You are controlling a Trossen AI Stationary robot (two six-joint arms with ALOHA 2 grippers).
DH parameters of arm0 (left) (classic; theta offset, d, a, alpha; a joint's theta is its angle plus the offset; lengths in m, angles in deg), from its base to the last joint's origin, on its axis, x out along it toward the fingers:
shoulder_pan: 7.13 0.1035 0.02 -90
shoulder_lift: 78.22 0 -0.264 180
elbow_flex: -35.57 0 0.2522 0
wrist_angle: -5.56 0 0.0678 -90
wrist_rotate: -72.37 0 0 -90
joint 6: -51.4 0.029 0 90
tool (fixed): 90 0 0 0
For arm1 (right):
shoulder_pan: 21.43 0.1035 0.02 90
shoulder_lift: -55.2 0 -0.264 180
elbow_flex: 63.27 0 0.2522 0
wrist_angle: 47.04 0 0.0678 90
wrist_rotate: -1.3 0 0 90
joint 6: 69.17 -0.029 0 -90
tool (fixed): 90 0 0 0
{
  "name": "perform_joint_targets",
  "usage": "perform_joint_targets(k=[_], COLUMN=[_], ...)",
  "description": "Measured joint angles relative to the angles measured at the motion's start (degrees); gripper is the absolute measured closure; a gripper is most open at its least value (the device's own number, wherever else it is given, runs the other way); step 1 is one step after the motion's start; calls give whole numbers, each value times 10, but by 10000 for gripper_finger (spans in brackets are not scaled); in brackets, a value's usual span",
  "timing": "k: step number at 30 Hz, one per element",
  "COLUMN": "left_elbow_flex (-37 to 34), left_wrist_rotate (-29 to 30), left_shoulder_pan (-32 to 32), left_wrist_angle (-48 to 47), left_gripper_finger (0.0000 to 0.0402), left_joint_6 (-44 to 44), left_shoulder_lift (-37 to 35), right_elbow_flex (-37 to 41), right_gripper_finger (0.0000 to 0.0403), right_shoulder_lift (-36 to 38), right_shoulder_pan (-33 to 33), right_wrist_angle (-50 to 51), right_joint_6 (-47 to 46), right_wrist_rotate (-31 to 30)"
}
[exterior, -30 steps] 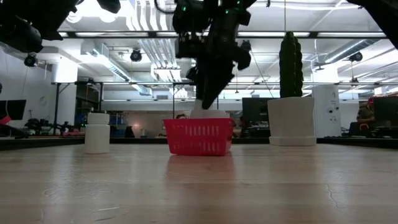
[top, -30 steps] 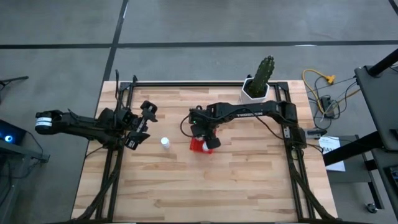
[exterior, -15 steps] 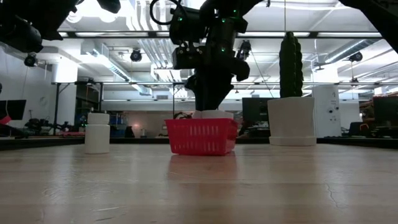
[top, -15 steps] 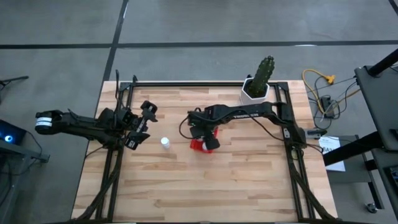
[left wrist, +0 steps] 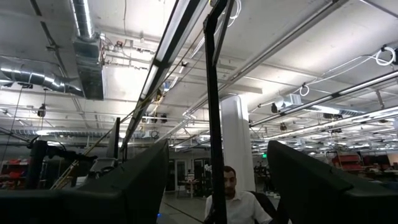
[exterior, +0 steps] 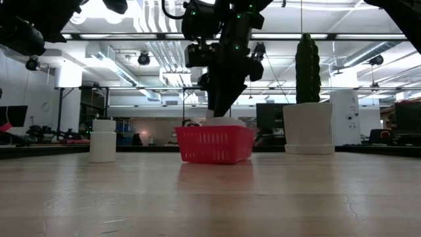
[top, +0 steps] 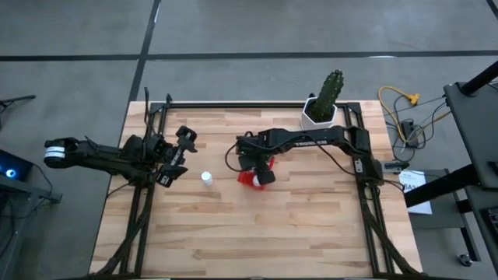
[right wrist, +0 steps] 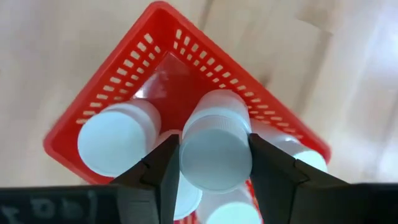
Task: Pick and place pill bottles into a basket
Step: Put the left white pill bottle into the red bin, then put the pill bottle into the red bin
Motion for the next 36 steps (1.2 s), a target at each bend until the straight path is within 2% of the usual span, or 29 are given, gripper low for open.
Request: perform_joint_targets(k=[6,11,15,21,36], left_elbow_flex=[0,0,0,0,0], left_wrist_rotate=[0,0,0,0,0], left_shoulder_pan=[0,0,0,0,1], left_wrist_angle=[0,0,0,0,0], left_gripper_finger=[146,146,146,146,146], left_joint_6=[0,0,-1,-1,-1], left_shoulder_lift=[0,0,0,0,0], right_elbow_flex=[0,0,0,0,0], right_gripper_finger=[254,183,161,175,206], right_shoulder_lift=[0,0,0,0,0], right_shoulder_pan=[-2,-3,-3,-3,-2], right_wrist_angle=[0,0,0,-1,-5], right_joint_6=[-10,-27,-26,-24,-8], right_wrist_rotate=[-16,-16,-18,-44,-43])
